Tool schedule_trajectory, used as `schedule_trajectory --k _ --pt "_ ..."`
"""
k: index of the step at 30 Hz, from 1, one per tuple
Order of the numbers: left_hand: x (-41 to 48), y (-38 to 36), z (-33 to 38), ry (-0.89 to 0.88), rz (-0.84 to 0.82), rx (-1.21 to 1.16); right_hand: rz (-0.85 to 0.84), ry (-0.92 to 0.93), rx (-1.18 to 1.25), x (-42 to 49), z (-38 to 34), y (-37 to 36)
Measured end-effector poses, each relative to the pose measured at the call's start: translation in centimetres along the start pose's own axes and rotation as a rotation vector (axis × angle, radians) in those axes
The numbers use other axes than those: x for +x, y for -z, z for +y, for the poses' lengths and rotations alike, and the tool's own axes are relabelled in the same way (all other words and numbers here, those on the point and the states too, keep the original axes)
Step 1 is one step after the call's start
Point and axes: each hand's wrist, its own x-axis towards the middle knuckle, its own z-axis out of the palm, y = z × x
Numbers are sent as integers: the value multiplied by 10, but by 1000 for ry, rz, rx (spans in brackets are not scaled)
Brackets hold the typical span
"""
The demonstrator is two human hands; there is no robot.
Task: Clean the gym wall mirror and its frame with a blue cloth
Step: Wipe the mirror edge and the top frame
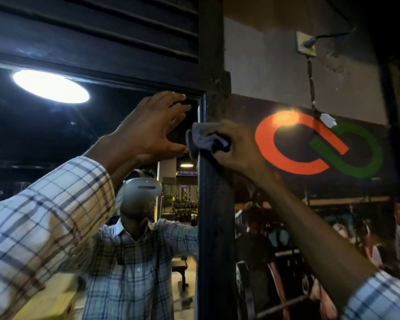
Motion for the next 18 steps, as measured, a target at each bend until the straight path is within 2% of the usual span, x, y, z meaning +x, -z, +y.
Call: schedule_trajectory --k 3,4,7,8,11,12,15,16,18 --pt "-18 -6 12 5 -15 -16 268 -191 -27 -15 3 -3" --pt "-22 -8 15 7 -18 -17 242 -167 -20 -21 0 -5" --pt "-34 -12 21 11 -39 -9 15 -20 44 -39 -6 -9" --pt "-37 -13 22 9 -43 -5 50 -45 46 -40 -4 -7" --pt "-47 -16 25 3 -61 0 303 -228 45 -47 -4 -11" --pt "-49 -16 25 4 -64 3 285 -212 56 -50 -7 -14" --pt "-57 -18 28 4 -63 0 32 -59 85 -63 -14 -17" --pt "-60 -18 29 8 -65 -6 59 -82 81 -64 -12 -17" --pt "-65 -21 33 11 -74 -7 267 -240 96 -67 -8 -17"
